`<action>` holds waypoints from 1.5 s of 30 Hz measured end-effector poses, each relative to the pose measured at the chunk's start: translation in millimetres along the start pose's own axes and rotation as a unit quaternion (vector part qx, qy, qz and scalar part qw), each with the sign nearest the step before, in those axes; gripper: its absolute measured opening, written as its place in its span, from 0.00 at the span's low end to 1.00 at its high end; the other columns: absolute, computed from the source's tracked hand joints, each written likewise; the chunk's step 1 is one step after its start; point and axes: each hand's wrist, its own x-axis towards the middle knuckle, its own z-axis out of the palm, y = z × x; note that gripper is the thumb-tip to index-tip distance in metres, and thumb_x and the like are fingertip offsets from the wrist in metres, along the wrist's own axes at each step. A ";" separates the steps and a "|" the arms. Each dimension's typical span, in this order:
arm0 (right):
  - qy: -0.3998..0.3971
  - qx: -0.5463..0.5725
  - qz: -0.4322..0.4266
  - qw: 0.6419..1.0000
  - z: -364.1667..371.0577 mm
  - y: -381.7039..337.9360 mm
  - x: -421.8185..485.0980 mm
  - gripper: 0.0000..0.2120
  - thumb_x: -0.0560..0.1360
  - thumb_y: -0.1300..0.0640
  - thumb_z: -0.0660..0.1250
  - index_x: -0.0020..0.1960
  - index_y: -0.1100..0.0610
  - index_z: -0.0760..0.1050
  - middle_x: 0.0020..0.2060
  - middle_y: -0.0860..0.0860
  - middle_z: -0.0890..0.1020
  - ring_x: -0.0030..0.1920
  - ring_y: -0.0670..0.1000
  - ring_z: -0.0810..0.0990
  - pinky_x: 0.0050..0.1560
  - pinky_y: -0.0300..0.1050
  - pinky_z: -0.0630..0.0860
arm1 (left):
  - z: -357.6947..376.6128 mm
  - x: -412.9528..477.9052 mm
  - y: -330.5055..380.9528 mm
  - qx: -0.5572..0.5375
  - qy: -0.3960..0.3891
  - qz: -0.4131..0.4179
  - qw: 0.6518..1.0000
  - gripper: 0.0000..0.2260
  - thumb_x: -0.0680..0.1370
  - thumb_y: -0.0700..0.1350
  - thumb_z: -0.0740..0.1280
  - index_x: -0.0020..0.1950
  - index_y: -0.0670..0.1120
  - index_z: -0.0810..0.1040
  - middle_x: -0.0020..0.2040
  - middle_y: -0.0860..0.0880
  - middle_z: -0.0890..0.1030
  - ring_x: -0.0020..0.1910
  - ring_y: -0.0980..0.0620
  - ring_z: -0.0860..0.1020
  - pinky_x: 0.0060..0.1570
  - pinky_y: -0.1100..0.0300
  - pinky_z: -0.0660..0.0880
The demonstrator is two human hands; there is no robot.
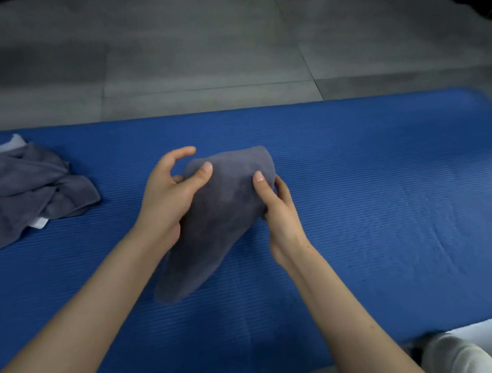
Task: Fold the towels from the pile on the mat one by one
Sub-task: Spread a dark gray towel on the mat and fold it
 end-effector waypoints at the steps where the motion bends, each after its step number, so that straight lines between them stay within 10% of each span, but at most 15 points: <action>1: -0.016 0.005 -0.013 1.000 1.0 -2.3 -1.5 0.39 0.69 0.42 0.72 0.74 0.47 0.58 0.62 0.47 0.77 0.63 0.47 0.75 0.68 0.48 0.69 | -5.3 -0.8 0.6 -0.022 0.011 -0.011 1.000 0.18 0.74 0.45 0.70 0.63 0.55 0.73 0.40 0.49 0.81 0.38 0.60 0.81 0.33 0.69 0.74; 5: -0.060 0.009 -0.081 0.995 5.0 -13.4 -10.4 0.37 0.73 0.58 0.71 0.75 0.44 0.55 0.42 0.45 0.85 0.50 0.43 0.82 0.53 0.39 0.76 | -26.7 -8.6 0.9 -0.046 -0.001 -0.001 0.999 0.23 0.73 0.41 0.71 0.64 0.57 0.71 0.37 0.51 0.82 0.41 0.59 0.81 0.38 0.69 0.74; 8: -0.104 -0.018 -0.115 0.988 4.3 -22.9 -14.8 0.38 0.73 0.64 0.69 0.73 0.39 0.55 0.46 0.55 0.84 0.49 0.48 0.83 0.44 0.35 0.77 | -39.1 -16.0 -1.8 0.007 -0.056 0.033 0.998 0.30 0.69 0.35 0.73 0.63 0.61 0.71 0.45 0.51 0.83 0.50 0.55 0.81 0.47 0.65 0.75; 12: -0.221 -0.145 -0.143 0.954 -6.4 -37.4 -3.7 0.40 0.70 0.69 0.69 0.69 0.36 0.60 0.51 0.48 0.83 0.54 0.46 0.81 0.53 0.38 0.77 | -51.0 -18.2 -3.1 0.270 -0.105 0.107 0.951 0.42 0.63 0.39 0.78 0.66 0.67 0.63 0.64 0.64 0.72 0.63 0.63 0.72 0.62 0.62 0.70; 16: -0.255 -0.249 -0.159 0.921 -3.3 -45.6 20.0 0.37 0.67 0.70 0.73 0.67 0.42 0.67 0.60 0.42 0.78 0.60 0.41 0.76 0.58 0.36 0.73 | -45.0 -12.4 -9.3 0.443 0.016 0.127 0.887 0.43 0.63 0.48 0.79 0.73 0.58 0.60 0.63 0.57 0.75 0.61 0.54 0.72 0.53 0.66 0.65; 21: -0.224 -0.330 -0.178 0.900 15.4 -45.9 47.7 0.33 0.63 0.65 0.77 0.61 0.41 0.72 0.52 0.42 0.81 0.51 0.42 0.79 0.49 0.28 0.71 | -53.5 16.4 -29.7 0.478 0.108 0.183 0.852 0.35 0.57 0.50 0.80 0.63 0.53 0.74 0.47 0.49 0.81 0.45 0.45 0.77 0.47 0.57 0.68; 28: -0.220 -0.368 -0.137 0.893 7.1 -45.0 59.1 0.31 0.64 0.61 0.77 0.60 0.38 0.71 0.52 0.41 0.79 0.53 0.49 0.78 0.57 0.44 0.74 | -45.7 30.1 -46.8 0.461 0.062 0.179 0.867 0.32 0.59 0.51 0.80 0.60 0.48 0.74 0.68 0.45 0.69 0.71 0.44 0.63 0.67 0.39 0.62; 33: -0.186 -0.372 -0.092 0.905 -19.2 -52.4 23.7 0.30 0.66 0.64 0.76 0.57 0.37 0.71 0.51 0.38 0.79 0.52 0.44 0.78 0.53 0.35 0.73 | -17.2 -4.8 -28.1 0.462 0.042 0.161 0.871 0.24 0.63 0.47 0.79 0.55 0.42 0.77 0.47 0.47 0.82 0.46 0.53 0.74 0.55 0.52 0.69; 45: -0.097 -0.529 -0.005 0.843 -75.5 -225.8 -166.4 0.19 0.71 0.59 0.72 0.62 0.51 0.77 0.52 0.50 0.83 0.52 0.51 0.79 0.53 0.35 0.68 | 59.4 -148.8 145.8 0.528 -0.071 0.122 0.837 0.17 0.63 0.60 0.64 0.38 0.47 0.78 0.25 0.51 0.77 0.26 0.47 0.77 0.55 0.47 0.73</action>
